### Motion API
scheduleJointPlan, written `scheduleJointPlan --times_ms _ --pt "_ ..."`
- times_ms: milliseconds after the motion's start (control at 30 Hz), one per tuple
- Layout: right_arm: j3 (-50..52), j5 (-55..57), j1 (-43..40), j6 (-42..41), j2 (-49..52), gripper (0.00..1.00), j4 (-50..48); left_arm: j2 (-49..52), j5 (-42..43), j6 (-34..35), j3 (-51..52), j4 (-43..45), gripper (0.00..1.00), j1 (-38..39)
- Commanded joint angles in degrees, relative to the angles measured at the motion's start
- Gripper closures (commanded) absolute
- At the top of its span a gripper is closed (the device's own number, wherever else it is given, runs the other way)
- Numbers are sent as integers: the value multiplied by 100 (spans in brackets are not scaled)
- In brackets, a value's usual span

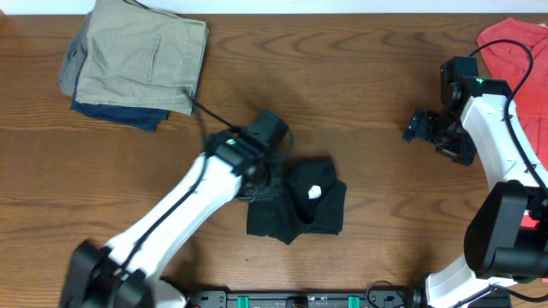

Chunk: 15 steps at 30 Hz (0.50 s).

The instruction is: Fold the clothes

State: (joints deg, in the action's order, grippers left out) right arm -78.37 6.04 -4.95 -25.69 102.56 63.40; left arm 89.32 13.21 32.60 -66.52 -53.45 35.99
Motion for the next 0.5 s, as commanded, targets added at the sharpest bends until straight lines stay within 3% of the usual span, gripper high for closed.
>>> scheduleJointPlan --times_ms 0,200,467 --pt "-70 39 -24 -63 -76 1 4 463 643 -15 63 308 88 151" --pt "-70 39 -24 -63 -76 1 4 1163 1425 37 61 1143 89 621" --pt "-70 39 -24 -63 -76 1 4 1484 1421 223 63 2024 89 1161"
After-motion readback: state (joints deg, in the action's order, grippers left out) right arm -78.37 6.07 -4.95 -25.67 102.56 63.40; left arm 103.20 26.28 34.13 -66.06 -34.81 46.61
